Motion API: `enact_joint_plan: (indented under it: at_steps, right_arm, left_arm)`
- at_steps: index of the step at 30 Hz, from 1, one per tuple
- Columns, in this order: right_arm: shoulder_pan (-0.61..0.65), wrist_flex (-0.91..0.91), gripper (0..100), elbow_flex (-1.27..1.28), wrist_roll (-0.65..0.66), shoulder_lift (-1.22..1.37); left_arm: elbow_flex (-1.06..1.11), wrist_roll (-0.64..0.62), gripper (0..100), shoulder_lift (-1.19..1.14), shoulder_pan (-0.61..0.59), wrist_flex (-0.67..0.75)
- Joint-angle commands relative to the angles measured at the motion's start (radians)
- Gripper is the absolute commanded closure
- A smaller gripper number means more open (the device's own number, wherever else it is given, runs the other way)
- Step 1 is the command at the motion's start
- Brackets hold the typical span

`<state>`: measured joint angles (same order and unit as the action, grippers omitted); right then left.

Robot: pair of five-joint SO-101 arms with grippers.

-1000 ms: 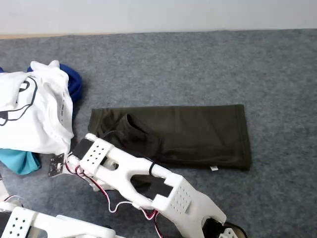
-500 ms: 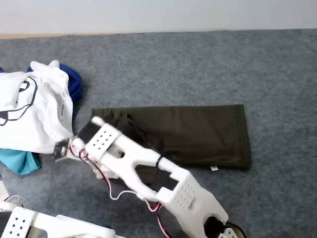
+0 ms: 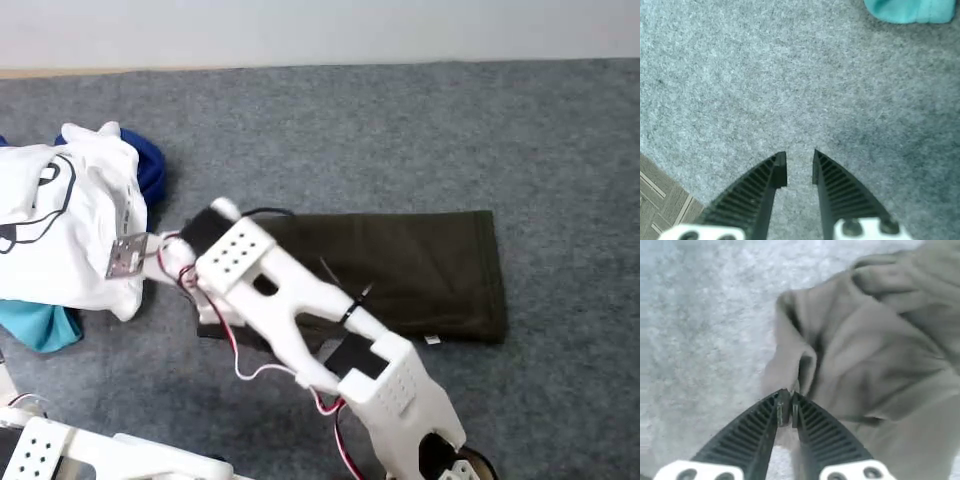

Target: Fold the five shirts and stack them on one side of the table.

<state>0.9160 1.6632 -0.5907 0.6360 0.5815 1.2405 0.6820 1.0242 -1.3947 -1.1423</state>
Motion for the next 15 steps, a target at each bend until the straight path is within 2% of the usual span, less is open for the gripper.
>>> enact_joint_plan:
  at_steps: [1,15]
  right_arm:
    - [-0.061,-0.061,98.7,-0.094,0.043,-0.059]
    - [-0.166,-0.101,98.7,-0.408,0.158,0.228]
  left_arm:
    - [-0.007,0.005,90,0.012,0.005,0.021]
    - [-0.007,0.005,90,0.012,0.003,0.020]
